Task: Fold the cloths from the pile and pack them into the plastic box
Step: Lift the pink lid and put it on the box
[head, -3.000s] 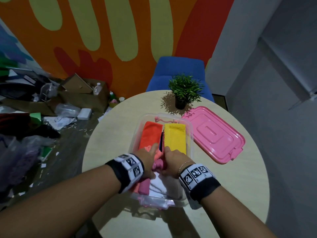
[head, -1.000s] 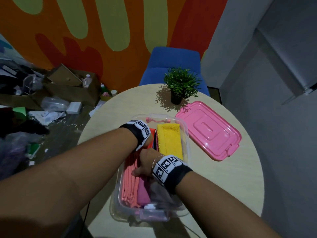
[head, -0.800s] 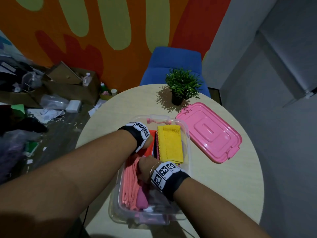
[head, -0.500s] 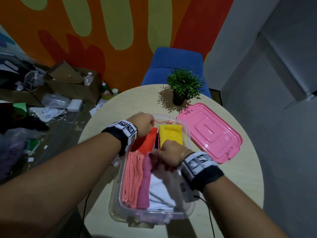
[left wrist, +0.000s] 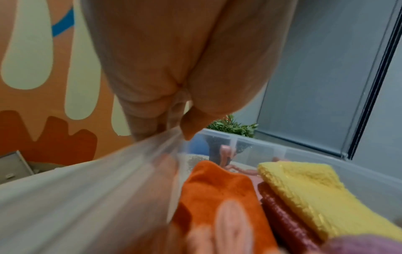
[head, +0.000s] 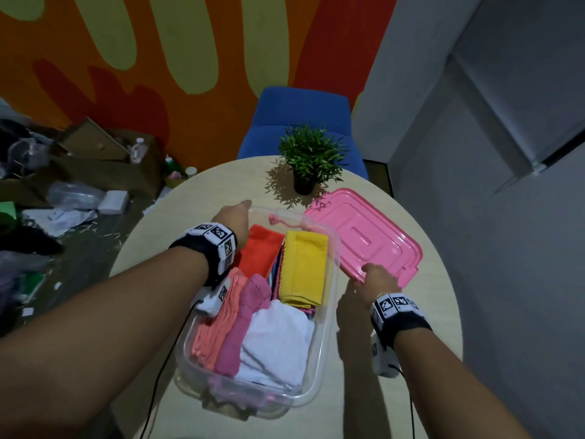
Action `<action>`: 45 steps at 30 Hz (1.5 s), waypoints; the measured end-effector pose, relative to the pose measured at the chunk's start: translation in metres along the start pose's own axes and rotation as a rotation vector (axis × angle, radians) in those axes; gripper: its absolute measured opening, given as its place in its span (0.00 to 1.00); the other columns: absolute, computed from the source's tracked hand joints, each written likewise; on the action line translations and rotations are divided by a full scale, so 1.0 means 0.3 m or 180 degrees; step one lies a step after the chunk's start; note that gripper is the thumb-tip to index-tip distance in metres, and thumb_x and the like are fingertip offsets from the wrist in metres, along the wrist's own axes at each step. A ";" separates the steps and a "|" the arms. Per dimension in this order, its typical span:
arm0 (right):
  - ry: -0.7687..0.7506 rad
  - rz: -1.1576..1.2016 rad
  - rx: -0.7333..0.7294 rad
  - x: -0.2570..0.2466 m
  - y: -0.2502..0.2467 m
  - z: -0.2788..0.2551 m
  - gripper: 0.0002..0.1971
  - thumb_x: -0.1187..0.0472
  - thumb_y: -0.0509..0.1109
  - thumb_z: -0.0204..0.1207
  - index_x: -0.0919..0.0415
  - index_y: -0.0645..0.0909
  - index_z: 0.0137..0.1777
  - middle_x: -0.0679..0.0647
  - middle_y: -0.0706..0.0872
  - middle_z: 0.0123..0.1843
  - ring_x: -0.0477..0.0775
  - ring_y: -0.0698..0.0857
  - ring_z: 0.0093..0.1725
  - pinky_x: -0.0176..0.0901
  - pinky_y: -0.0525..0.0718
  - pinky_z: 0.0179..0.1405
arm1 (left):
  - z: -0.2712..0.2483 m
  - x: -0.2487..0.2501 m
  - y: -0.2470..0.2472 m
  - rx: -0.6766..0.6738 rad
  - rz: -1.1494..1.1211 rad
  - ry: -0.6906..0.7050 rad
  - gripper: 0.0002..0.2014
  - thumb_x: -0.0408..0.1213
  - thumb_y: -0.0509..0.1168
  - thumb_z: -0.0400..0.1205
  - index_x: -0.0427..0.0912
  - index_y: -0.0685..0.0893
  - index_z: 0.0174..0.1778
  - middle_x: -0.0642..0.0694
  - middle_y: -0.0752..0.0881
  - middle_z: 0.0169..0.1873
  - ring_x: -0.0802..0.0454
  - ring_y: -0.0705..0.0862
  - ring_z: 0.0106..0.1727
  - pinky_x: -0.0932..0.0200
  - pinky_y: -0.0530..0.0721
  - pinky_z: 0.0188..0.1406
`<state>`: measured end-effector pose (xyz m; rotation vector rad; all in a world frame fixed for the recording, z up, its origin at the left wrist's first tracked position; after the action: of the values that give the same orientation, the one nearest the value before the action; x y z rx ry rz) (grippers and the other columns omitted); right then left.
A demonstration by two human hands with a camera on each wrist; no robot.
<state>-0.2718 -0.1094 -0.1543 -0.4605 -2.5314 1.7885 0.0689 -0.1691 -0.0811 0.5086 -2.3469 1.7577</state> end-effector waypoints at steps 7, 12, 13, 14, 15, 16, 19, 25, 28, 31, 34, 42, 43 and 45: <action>0.0267 -0.0514 -0.0346 0.136 0.207 0.016 0.24 0.48 0.69 0.79 0.53 0.69 0.72 0.56 0.80 0.66 0.63 0.77 0.69 0.66 0.77 0.65 | -0.183 0.051 0.126 -0.0978 0.0563 -0.0281 0.41 0.64 0.50 0.86 0.55 0.34 0.87 0.35 0.39 0.87 0.25 0.62 0.82 0.36 0.65 0.81; 0.0076 -0.0775 -0.0218 0.118 0.207 -0.017 0.12 0.50 0.62 0.82 0.48 0.76 0.64 0.52 0.85 0.55 0.60 0.85 0.58 0.62 0.77 0.64 | -0.292 0.017 0.232 -0.0980 0.0809 -0.0587 0.42 0.64 0.52 0.86 0.58 0.30 0.85 0.36 0.20 0.80 0.26 0.50 0.82 0.30 0.63 0.77; 0.0017 -0.0728 -0.0047 0.103 0.177 -0.027 0.12 0.49 0.63 0.81 0.49 0.78 0.61 0.51 0.85 0.53 0.59 0.85 0.56 0.60 0.78 0.63 | -0.285 0.020 0.238 -0.0876 0.0881 -0.0603 0.40 0.64 0.52 0.86 0.62 0.33 0.85 0.37 0.20 0.80 0.28 0.51 0.82 0.30 0.64 0.75; -0.0021 -0.0653 0.0163 0.086 0.133 -0.043 0.12 0.50 0.64 0.80 0.51 0.79 0.60 0.52 0.85 0.53 0.59 0.85 0.55 0.58 0.78 0.61 | -0.278 0.026 0.241 -0.0785 0.0936 -0.0592 0.37 0.63 0.53 0.86 0.64 0.38 0.85 0.38 0.21 0.81 0.31 0.53 0.81 0.32 0.65 0.73; -0.0056 -0.0552 0.0395 0.069 0.083 -0.062 0.12 0.50 0.65 0.79 0.54 0.80 0.58 0.53 0.84 0.53 0.60 0.84 0.55 0.56 0.78 0.59 | -0.272 0.037 0.241 -0.0721 0.0974 -0.0558 0.34 0.62 0.54 0.86 0.66 0.44 0.85 0.38 0.22 0.81 0.32 0.55 0.79 0.34 0.66 0.71; -0.0072 -0.0423 0.0634 0.051 0.023 -0.084 0.13 0.51 0.66 0.78 0.56 0.80 0.57 0.55 0.83 0.54 0.62 0.83 0.55 0.56 0.78 0.56 | -0.264 0.045 0.243 -0.0683 0.0995 -0.0515 0.30 0.60 0.55 0.87 0.66 0.52 0.83 0.38 0.23 0.81 0.33 0.56 0.78 0.34 0.66 0.69; 0.0018 0.0324 0.1372 0.041 -0.189 -0.163 0.08 0.56 0.69 0.75 0.61 0.79 0.48 0.61 0.84 0.48 0.66 0.84 0.47 0.54 0.79 0.47 | -0.247 0.097 0.249 -0.0622 0.1036 -0.0317 0.21 0.57 0.58 0.87 0.61 0.66 0.75 0.35 0.25 0.82 0.31 0.57 0.77 0.33 0.67 0.67; 0.0420 0.0692 0.2046 0.070 -0.539 -0.342 0.08 0.55 0.65 0.82 0.59 0.78 0.55 0.55 0.79 0.43 0.59 0.74 0.40 0.46 0.71 0.41 | -0.240 0.200 0.271 -0.0168 0.1693 0.0042 0.25 0.54 0.58 0.84 0.50 0.67 0.76 0.27 0.37 0.83 0.24 0.63 0.71 0.33 0.79 0.54; 0.0324 0.0573 0.2342 0.051 -0.646 -0.455 0.09 0.55 0.66 0.81 0.60 0.79 0.54 0.54 0.78 0.40 0.59 0.73 0.38 0.46 0.68 0.40 | -0.247 0.223 0.261 -0.0050 0.1840 0.0045 0.26 0.48 0.56 0.87 0.49 0.60 0.80 0.25 0.41 0.81 0.23 0.67 0.66 0.31 0.82 0.48; -0.0016 0.0726 0.2879 0.017 -0.755 -0.583 0.09 0.54 0.68 0.79 0.59 0.81 0.51 0.59 0.87 0.41 0.65 0.82 0.39 0.47 0.69 0.39 | -0.231 0.228 0.268 -0.0203 0.1672 0.0048 0.28 0.48 0.55 0.88 0.51 0.54 0.83 0.22 0.44 0.80 0.20 0.70 0.66 0.27 0.81 0.55; -0.0418 0.0880 0.3263 -0.043 -0.853 -0.682 0.09 0.53 0.70 0.76 0.58 0.83 0.49 0.57 0.89 0.41 0.65 0.85 0.39 0.46 0.71 0.39 | -0.201 0.249 0.193 -0.0360 0.0625 -0.0039 0.45 0.56 0.63 0.82 0.50 0.43 0.87 0.28 0.46 0.83 0.17 0.62 0.77 0.26 0.69 0.73; -0.1258 0.1482 0.3474 -0.187 -0.995 -0.784 0.16 0.45 0.63 0.69 0.56 0.86 0.44 0.51 0.89 0.36 0.59 0.87 0.38 0.51 0.84 0.40 | -0.226 0.270 -0.337 0.0883 -0.3526 0.1152 0.33 0.40 0.72 0.83 0.42 0.64 0.81 0.52 0.79 0.66 0.59 0.79 0.65 0.56 0.80 0.65; -0.1313 0.1582 0.3471 -0.188 -1.009 -0.776 0.15 0.47 0.65 0.70 0.56 0.86 0.43 0.50 0.88 0.35 0.57 0.86 0.37 0.51 0.84 0.41 | -0.230 0.240 -0.368 0.1005 -0.3657 0.1196 0.26 0.39 0.70 0.84 0.40 0.69 0.77 0.52 0.82 0.59 0.64 0.82 0.58 0.63 0.82 0.58; -0.1390 0.1819 0.3361 -0.185 -1.023 -0.736 0.09 0.51 0.69 0.72 0.55 0.86 0.44 0.45 0.85 0.35 0.48 0.82 0.36 0.49 0.82 0.43 | -0.249 0.191 -0.412 0.1170 -0.3670 0.1307 0.14 0.44 0.65 0.86 0.44 0.76 0.64 0.54 0.84 0.49 0.72 0.84 0.45 0.67 0.81 0.47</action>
<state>-0.2516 -0.0131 0.2150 -0.8044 -1.2298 3.3178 0.0556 -0.1385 0.0707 1.1126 -1.0195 1.4372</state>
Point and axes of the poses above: each hand's wrist, its own z-axis towards the middle knuckle, its own y-axis out of the palm, x = y × z, the point moved 9 cm from there along z, towards the middle knuckle
